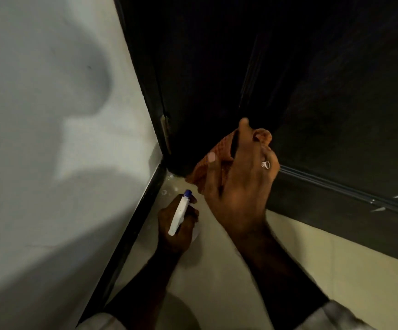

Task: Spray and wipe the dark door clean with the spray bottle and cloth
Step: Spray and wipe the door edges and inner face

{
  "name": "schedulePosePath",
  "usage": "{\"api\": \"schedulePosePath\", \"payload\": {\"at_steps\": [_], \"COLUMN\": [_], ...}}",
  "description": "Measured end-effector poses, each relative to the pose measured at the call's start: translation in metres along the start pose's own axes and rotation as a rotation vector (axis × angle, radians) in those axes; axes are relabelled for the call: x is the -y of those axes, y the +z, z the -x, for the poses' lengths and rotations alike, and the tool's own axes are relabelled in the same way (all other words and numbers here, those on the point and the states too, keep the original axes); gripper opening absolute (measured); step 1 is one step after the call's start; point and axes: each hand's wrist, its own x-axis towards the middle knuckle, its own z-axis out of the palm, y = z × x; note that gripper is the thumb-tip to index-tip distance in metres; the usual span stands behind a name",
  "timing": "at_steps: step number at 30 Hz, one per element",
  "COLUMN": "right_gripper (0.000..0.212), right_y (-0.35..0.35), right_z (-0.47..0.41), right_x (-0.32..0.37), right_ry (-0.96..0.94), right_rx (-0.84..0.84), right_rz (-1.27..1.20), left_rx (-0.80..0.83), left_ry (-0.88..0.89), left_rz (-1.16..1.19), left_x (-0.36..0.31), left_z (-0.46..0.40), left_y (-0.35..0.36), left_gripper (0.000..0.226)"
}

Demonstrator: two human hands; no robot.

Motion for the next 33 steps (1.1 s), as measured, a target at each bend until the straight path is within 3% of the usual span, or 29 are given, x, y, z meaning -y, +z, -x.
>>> {"api": "schedulePosePath", "payload": {"at_steps": [2,7,12,14,16,19,22,25,28,29,33], "right_gripper": [0.048,0.045,0.049,0.046,0.038,0.031,0.021,0.007,0.039,0.04,0.024], "right_y": [0.015,0.047,0.036,0.033,0.025,0.006,-0.014,-0.032,-0.041,-0.044,-0.051], "right_z": [0.014,0.056,0.09,0.088,0.071,0.037,0.02,0.041,0.088,0.099,0.105], "right_x": [-0.03,-0.141,-0.188,-0.185,-0.161,-0.114,-0.088,-0.085,-0.086,-0.088,-0.093], "right_ry": [-0.217,-0.714,-0.816,-0.846,-0.822,-0.6,-0.246,0.132,0.665,0.815,1.397], "right_rx": [0.032,0.329,0.614,0.593,0.456,0.187,-0.005,-0.07,-0.07,-0.066,-0.065], "right_rz": [0.105,0.381,0.455,0.46,0.39,0.369,0.312,-0.088,-0.626,-0.809,-1.417], "left_rx": [-0.021,-0.06,-0.048,-0.041,-0.046,-0.059,-0.057,-0.065,-0.068,-0.05,0.01], "left_ry": [-0.053,-0.075,-0.053,-0.062,-0.082,-0.107,-0.13,-0.24,-0.307,-0.312,-0.298], "left_rz": [0.058,0.162,0.124,0.109,0.129,0.151,0.182,0.118,0.079,0.08,0.034], "left_x": [0.004,0.011,0.018,0.019,0.017,0.015,0.013,0.009,0.009,0.006,-0.004], "left_z": [0.001,0.002,0.005,0.005,0.006,0.005,0.003,0.002,0.005,0.005,0.006], "left_y": [-0.002,0.003,0.003,0.004,0.004,0.005,0.006,0.005,0.004,0.006,0.013], "left_gripper": [0.022,0.041,0.038,0.037,0.035,0.031,0.023,0.022,0.026,0.024,0.024]}}
